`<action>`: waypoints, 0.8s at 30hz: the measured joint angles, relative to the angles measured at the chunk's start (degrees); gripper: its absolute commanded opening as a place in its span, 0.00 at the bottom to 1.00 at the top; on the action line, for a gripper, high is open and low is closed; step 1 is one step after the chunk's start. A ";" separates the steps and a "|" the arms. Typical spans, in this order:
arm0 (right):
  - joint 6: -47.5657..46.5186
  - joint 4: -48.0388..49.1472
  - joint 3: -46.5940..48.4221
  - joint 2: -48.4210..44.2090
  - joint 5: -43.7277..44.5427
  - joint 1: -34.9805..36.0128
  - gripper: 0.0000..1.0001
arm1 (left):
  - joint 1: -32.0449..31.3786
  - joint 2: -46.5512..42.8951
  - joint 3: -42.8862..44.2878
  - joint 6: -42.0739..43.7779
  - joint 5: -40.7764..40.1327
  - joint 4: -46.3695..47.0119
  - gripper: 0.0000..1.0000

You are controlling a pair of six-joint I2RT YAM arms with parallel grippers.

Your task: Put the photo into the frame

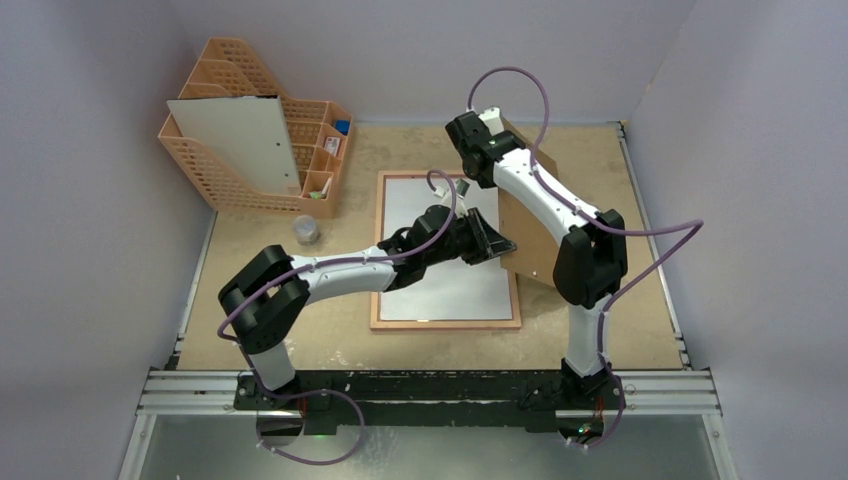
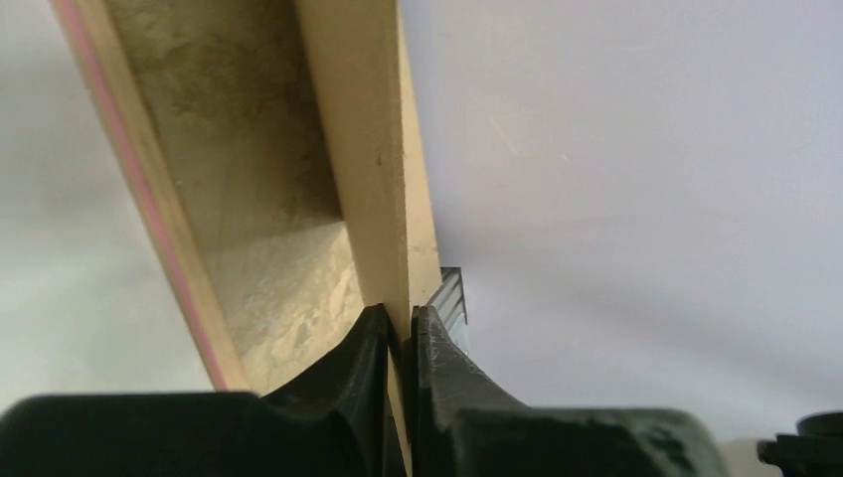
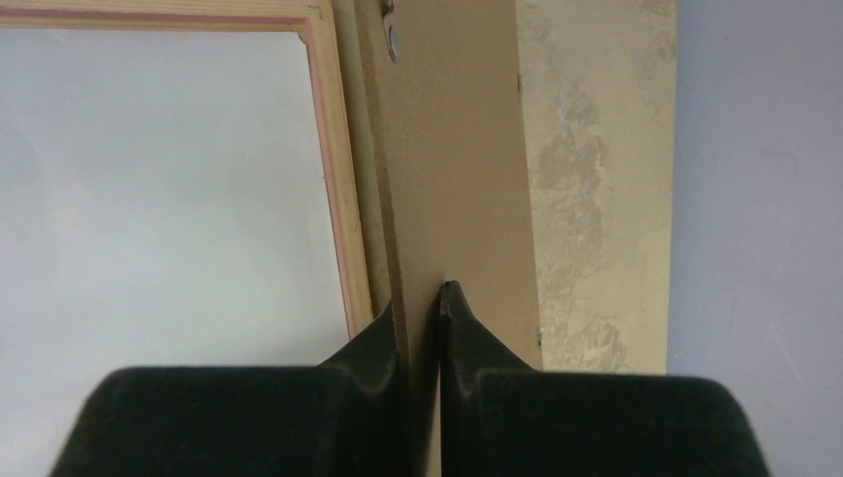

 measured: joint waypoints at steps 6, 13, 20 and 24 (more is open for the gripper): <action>1.68 3.13 -2.36 0.63 -3.30 -0.22 0.52 | 0.02 0.00 0.00 0.74 -2.05 -5.99 0.00; 6.64 8.22 -2.71 0.57 -13.18 -1.18 0.67 | 0.02 -0.02 -0.04 1.79 -4.07 -9.25 0.00; 7.74 14.88 -6.78 -5.03 -19.74 -1.53 0.72 | 0.52 -0.59 -0.55 4.72 -4.17 -10.25 0.00; 9.31 22.45 -13.79 -15.02 -25.81 -3.69 0.74 | 1.86 -3.87 -3.65 6.38 -2.69 -10.08 0.00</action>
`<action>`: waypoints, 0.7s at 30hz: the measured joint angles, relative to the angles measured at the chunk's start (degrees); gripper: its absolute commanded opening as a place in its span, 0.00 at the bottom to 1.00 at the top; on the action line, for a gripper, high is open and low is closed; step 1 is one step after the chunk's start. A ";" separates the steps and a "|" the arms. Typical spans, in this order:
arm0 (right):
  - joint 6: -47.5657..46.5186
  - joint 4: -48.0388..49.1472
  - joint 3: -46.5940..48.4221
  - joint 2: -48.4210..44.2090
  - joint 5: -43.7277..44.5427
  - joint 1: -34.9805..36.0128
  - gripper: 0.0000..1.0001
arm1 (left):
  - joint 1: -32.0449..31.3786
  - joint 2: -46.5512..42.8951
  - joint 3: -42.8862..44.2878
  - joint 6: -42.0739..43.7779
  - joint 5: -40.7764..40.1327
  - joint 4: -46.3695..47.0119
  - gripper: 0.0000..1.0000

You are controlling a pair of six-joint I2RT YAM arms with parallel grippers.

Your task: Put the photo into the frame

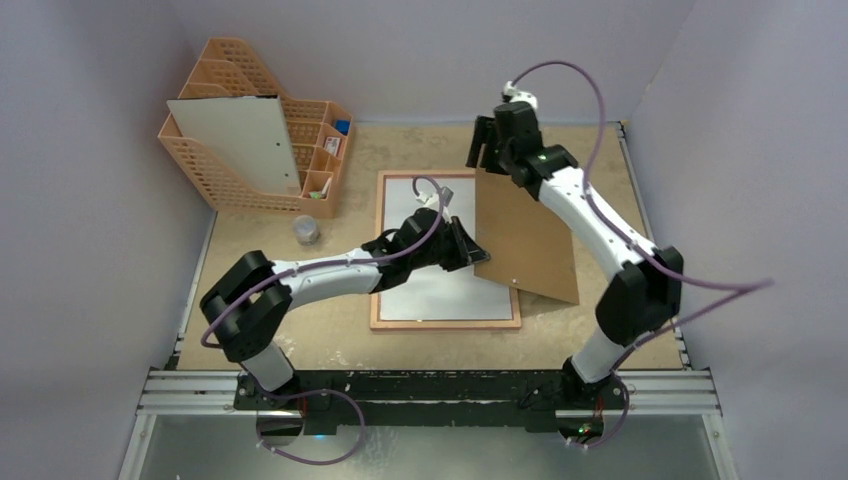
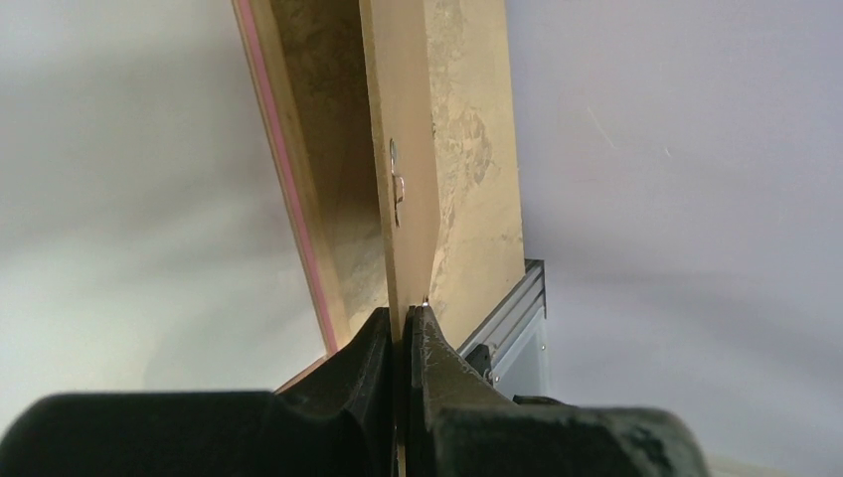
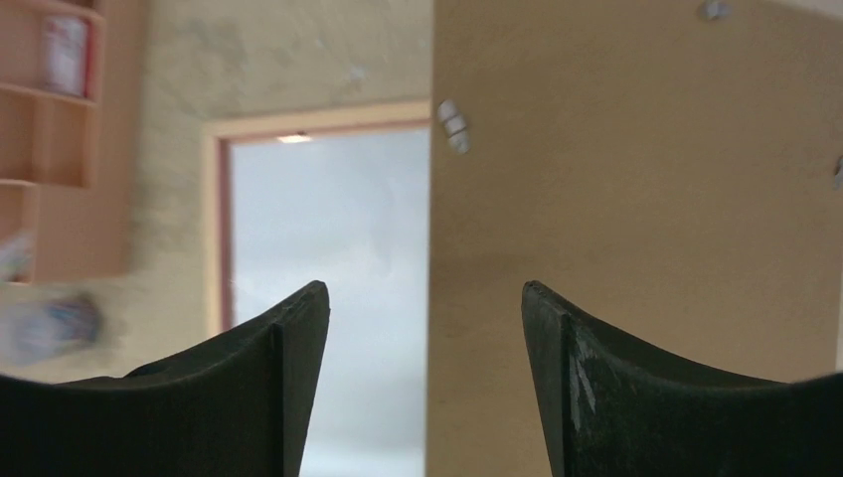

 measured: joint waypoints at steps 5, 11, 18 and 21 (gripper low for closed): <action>2.23 10.03 -11.41 -13.25 -6.40 -8.46 0.84 | 2.69 -5.35 -5.14 1.68 1.97 -0.57 0.00; 3.74 16.92 -25.62 -21.66 -6.71 -12.31 0.86 | 5.51 -14.58 -11.93 4.20 2.38 -3.50 0.00; 6.14 18.58 -37.29 -22.14 -6.69 -12.55 0.86 | 7.10 -23.71 -18.75 4.90 1.18 -6.03 0.00; 6.78 19.56 -39.19 -21.77 -6.73 -12.66 0.85 | 7.87 -25.42 -20.55 4.76 1.27 -6.93 0.00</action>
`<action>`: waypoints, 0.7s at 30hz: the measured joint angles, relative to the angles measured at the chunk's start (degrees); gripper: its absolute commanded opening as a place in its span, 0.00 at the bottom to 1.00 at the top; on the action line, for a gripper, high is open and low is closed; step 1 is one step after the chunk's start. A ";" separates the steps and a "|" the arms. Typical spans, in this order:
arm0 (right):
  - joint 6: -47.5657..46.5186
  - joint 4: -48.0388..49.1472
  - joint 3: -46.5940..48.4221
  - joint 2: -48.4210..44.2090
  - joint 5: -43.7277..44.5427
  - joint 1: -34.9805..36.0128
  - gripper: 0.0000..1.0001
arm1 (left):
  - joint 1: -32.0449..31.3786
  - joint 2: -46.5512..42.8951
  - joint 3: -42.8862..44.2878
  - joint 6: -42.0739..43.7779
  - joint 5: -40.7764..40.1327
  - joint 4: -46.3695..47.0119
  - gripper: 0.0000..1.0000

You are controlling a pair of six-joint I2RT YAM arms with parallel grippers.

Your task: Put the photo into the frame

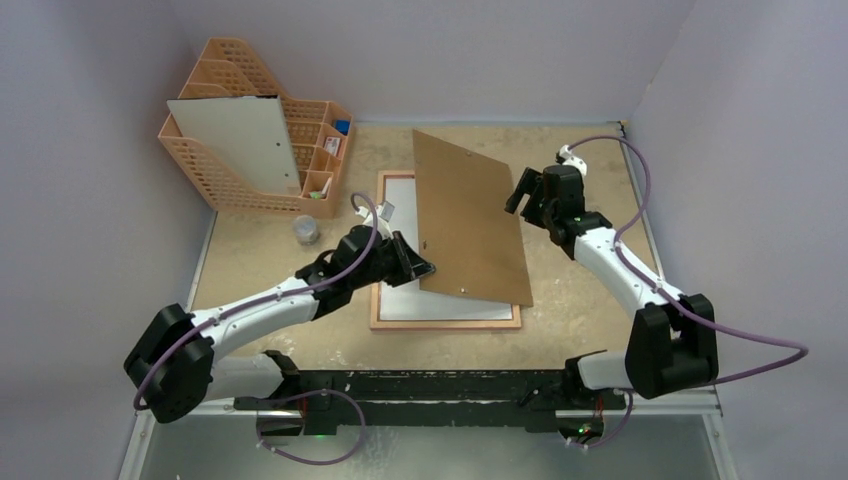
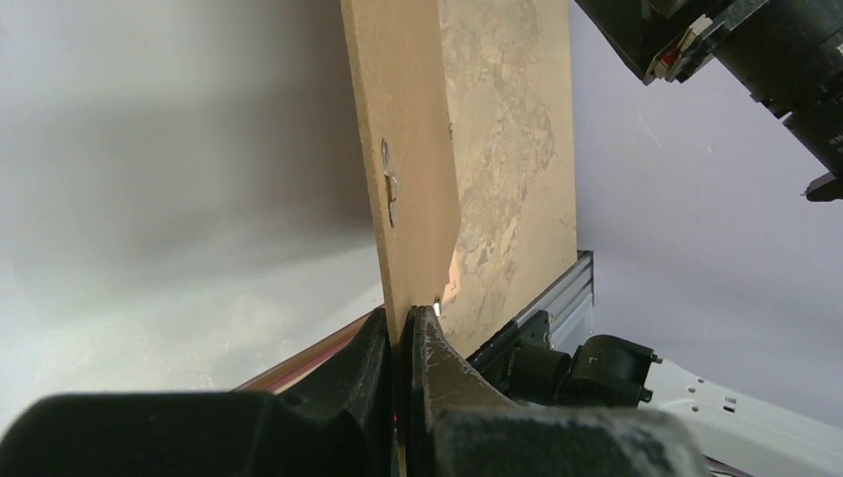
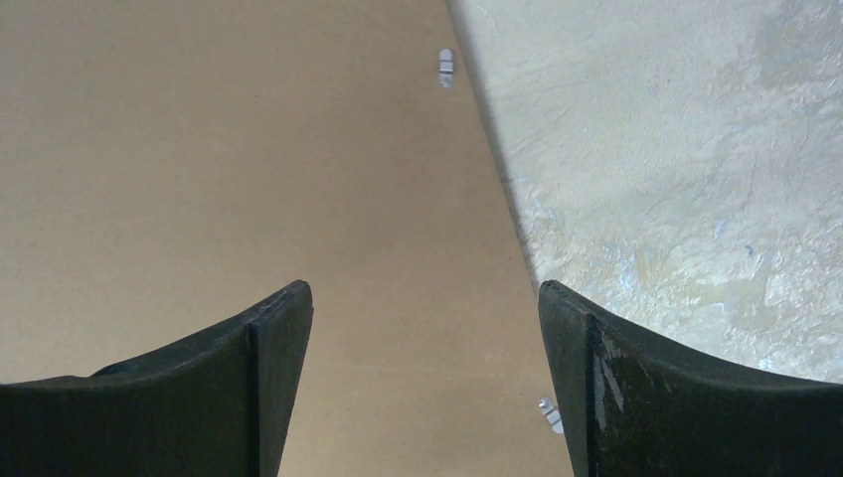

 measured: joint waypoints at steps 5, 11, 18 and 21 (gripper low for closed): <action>0.48 2.34 -2.16 1.86 -0.48 -0.26 0.85 | 2.05 -2.01 -1.90 -0.07 2.49 -0.83 0.00; 0.85 4.79 -5.90 3.87 -2.19 -0.42 0.85 | 7.72 -1.81 -1.97 0.26 10.51 -2.56 0.00; 1.62 10.47 -9.88 6.93 -8.04 -3.43 0.85 | 12.28 0.26 -4.81 -0.22 18.97 1.33 0.00; 2.36 13.90 -12.63 8.70 -12.59 -7.61 0.85 | 15.69 1.42 -7.61 -1.77 24.26 4.39 0.00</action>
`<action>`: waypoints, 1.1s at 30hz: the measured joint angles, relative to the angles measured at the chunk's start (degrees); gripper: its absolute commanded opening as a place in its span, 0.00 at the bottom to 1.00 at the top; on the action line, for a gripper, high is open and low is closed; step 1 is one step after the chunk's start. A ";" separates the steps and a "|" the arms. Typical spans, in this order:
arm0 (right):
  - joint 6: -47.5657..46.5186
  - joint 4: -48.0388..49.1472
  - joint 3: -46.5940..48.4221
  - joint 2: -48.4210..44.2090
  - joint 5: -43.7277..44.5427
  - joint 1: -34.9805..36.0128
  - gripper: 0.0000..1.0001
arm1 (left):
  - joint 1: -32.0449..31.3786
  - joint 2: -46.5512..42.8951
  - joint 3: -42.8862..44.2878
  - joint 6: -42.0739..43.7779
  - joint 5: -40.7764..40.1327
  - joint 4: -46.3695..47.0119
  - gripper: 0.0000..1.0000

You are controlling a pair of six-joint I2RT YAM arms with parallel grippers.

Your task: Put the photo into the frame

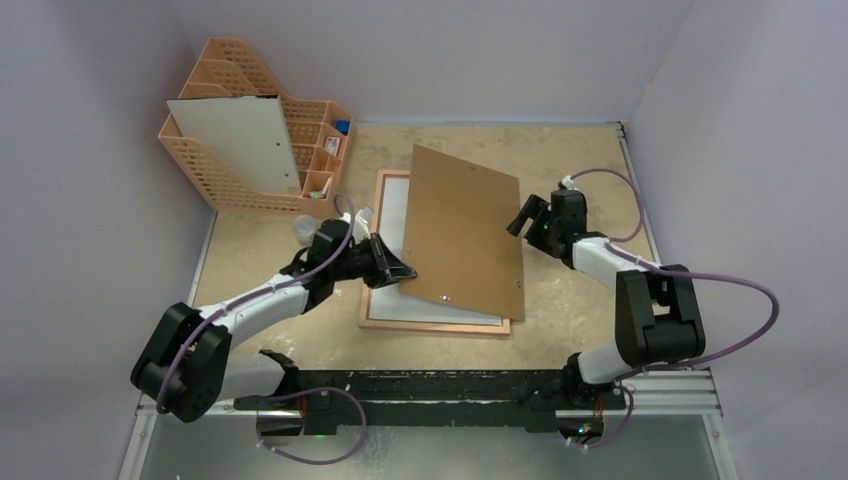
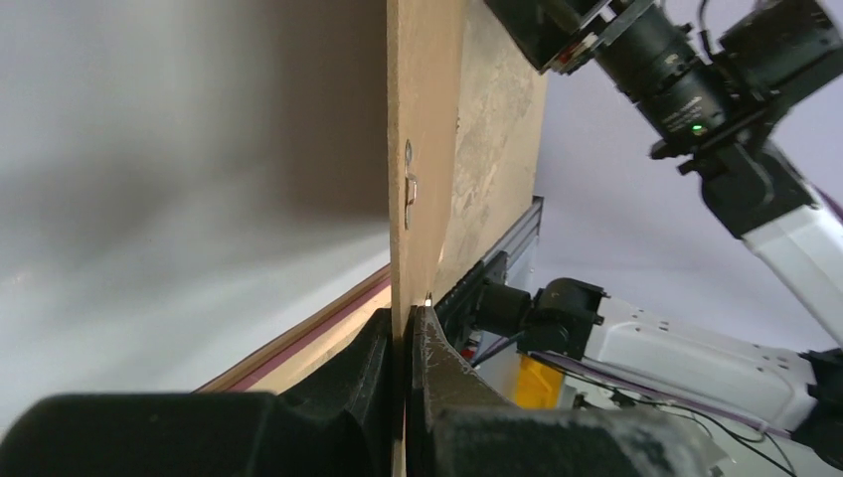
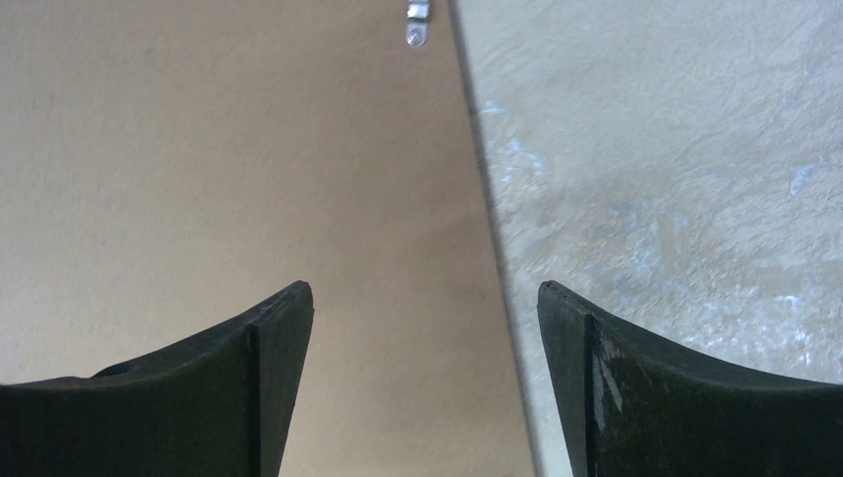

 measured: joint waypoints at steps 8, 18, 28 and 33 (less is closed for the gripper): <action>2.54 8.09 -6.08 0.20 -12.35 -6.62 0.85 | 5.42 3.06 -0.46 -4.48 10.62 6.78 0.00; 6.25 15.96 -11.10 0.31 -25.51 -9.51 0.72 | 10.01 6.27 -0.79 -14.47 18.58 15.37 0.00; 11.91 23.65 -13.79 -2.58 -35.23 -10.43 0.38 | 11.19 6.71 -1.40 -19.19 21.38 18.84 0.00; 16.94 27.82 -14.40 -4.74 -36.20 -11.67 0.13 | 12.26 6.71 -1.79 -19.74 22.53 19.12 0.00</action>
